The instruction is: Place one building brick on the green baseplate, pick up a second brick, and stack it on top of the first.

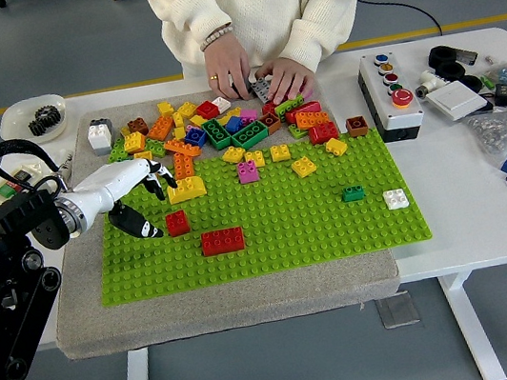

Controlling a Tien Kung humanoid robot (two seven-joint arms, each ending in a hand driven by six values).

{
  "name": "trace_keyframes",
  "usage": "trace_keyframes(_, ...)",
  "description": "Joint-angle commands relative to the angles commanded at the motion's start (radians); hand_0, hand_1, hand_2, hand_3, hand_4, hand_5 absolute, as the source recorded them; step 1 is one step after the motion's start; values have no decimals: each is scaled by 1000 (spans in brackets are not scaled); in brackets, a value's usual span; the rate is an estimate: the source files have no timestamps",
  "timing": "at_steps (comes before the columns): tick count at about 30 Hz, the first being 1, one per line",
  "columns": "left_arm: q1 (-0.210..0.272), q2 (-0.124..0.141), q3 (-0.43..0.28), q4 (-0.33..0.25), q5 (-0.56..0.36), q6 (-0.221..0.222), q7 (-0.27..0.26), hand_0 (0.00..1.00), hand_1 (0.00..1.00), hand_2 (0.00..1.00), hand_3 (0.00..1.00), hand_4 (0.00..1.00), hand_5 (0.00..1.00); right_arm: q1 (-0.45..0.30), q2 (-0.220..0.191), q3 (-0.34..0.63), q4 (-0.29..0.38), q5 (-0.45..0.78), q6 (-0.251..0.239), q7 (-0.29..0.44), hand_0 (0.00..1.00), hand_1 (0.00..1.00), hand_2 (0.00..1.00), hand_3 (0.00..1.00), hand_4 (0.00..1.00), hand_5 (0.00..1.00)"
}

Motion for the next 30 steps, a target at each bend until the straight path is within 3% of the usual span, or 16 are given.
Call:
trace_keyframes(3, 0, -6, 2, 9, 0, 1, 1, 779, 665, 578, 695, 998, 22, 2, 0, 0, 0, 3, 0, 0, 747, 656, 725, 617, 854, 340)
trace_keyframes(4, 0, -8, 3, 12, 0, 2, 2, 780, 665, 586, 736, 998, 44, 3, 0, 0, 0, 4, -1, 0, 748, 656, 725, 616, 854, 340)
trace_keyframes(19, -1, -41, 22, 63, 0, 5, 21, 781, 666, 596, 736, 998, 78, 3, 0, 1, 0, 8, -2, 0, 748, 655, 725, 617, 855, 340)
trace_keyframes(30, -20, -51, 16, 81, 0, 35, 21, 782, 667, 613, 737, 998, 85, 3, 0, 1, 0, 13, -2, 0, 748, 655, 726, 616, 854, 340)
